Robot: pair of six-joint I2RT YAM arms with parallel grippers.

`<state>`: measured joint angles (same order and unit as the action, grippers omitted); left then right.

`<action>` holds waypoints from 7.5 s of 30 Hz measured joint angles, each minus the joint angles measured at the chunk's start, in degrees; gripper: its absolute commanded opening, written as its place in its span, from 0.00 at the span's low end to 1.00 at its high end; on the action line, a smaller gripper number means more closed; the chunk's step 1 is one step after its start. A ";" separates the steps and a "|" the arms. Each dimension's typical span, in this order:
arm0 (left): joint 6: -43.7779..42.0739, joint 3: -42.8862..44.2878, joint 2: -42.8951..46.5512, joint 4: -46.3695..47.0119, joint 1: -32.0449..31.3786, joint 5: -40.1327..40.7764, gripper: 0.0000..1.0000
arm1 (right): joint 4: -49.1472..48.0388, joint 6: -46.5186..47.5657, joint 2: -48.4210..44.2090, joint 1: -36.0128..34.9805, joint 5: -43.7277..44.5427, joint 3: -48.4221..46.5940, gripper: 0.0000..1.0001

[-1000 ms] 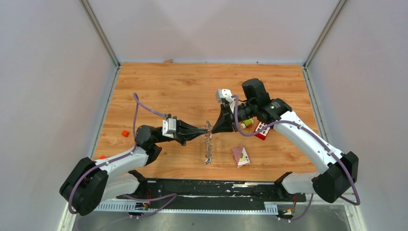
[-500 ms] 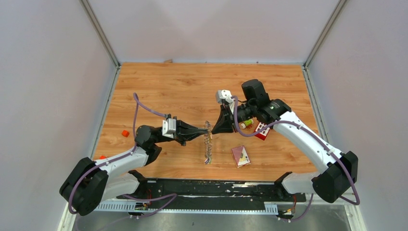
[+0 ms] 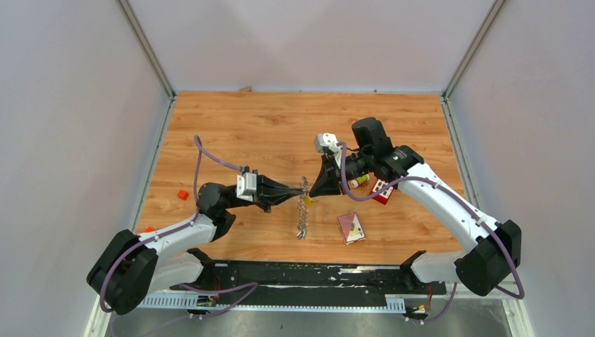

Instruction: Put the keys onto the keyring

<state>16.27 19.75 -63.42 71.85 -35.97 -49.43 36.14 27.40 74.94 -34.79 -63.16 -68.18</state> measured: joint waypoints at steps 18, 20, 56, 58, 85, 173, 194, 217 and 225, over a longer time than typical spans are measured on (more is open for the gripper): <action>-0.02 0.00 0.00 -0.02 0.00 0.07 0.00 | -0.37 1.31 -2.29 -0.07 3.74 2.54 0.36; -0.07 0.00 0.00 -0.04 0.00 0.09 0.00 | -0.37 1.55 -3.87 -0.07 4.33 2.58 0.40; 0.24 0.00 0.00 -0.20 0.00 1.92 0.00 | -6.91 -1.46 -2.86 -2.58 5.16 5.57 0.08; 0.33 0.00 0.00 -0.17 0.00 1.92 0.00 | -6.93 -1.46 -2.58 -2.60 5.20 5.57 0.08; 0.35 0.00 0.00 -0.07 0.00 0.57 0.00 | -2.51 3.91 -6.93 -2.95 10.67 1.29 0.36; -24.52 6.25 1.57 -28.24 0.00 -3.26 0.54 | 32.59 16.33 9.25 -20.33 48.39 -24.83 0.00; -12.37 2.67 -7.23 -4.63 -0.09 -5.07 0.41 | 36.89 16.46 12.83 -22.53 53.18 -29.00 0.00; -10.73 2.62 -8.76 -2.14 -1.46 -4.04 0.19 | 35.98 15.85 12.83 -22.53 52.61 -29.00 0.00; -10.38 2.64 -8.76 -2.38 -1.57 -4.04 0.03 | 36.00 15.72 12.83 -22.51 52.61 -29.00 0.00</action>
<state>5.89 22.39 -72.18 69.47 -37.54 -53.47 72.14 43.11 87.77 -57.30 -10.55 -97.19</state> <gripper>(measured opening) 0.092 0.021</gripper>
